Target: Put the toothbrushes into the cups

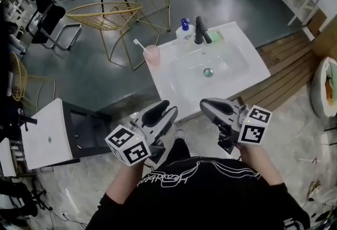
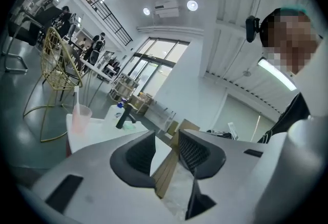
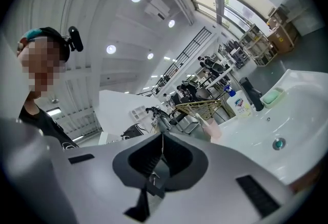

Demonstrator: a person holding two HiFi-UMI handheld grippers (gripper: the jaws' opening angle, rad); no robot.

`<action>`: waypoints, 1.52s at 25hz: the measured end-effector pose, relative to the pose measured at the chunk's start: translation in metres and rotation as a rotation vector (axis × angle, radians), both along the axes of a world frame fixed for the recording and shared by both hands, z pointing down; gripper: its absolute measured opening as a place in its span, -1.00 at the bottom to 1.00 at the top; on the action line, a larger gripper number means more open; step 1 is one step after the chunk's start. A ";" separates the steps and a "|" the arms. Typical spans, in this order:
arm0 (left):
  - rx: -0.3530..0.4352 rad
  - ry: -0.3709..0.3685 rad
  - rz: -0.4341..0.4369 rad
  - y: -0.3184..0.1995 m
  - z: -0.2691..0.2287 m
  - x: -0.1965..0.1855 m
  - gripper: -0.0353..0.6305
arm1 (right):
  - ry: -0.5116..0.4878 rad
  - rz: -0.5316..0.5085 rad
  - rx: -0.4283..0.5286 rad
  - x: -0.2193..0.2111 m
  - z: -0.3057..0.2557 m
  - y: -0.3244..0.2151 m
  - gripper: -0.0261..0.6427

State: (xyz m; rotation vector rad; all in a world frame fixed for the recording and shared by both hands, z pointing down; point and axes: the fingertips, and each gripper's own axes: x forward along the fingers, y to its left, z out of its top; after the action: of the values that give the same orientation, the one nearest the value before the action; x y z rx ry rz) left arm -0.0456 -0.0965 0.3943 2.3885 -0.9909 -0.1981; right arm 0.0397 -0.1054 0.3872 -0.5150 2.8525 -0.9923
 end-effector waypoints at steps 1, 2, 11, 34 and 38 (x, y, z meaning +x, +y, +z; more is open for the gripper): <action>0.015 -0.005 0.015 0.011 -0.006 0.007 -0.50 | -0.014 -0.007 0.001 0.003 -0.003 0.008 -0.83; 0.026 -0.007 0.029 0.021 -0.011 0.013 -0.56 | -0.026 -0.012 0.000 0.006 -0.006 0.016 -0.83; 0.047 0.038 0.146 0.090 -0.028 0.053 -0.88 | -0.081 -0.054 0.049 0.023 -0.025 0.077 -0.83; 0.090 0.008 0.104 0.134 -0.042 0.070 -0.88 | -0.077 -0.066 0.115 0.044 -0.038 0.131 -0.83; 0.092 0.010 0.098 0.142 -0.050 0.074 -0.88 | -0.075 -0.072 0.139 0.047 -0.050 0.141 -0.83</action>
State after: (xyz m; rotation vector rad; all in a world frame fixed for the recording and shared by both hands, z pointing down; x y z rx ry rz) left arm 0.0282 0.0454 0.3439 2.5099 -0.8756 -0.2230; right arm 0.0868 0.0357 0.3374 -0.3582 2.8643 -0.7968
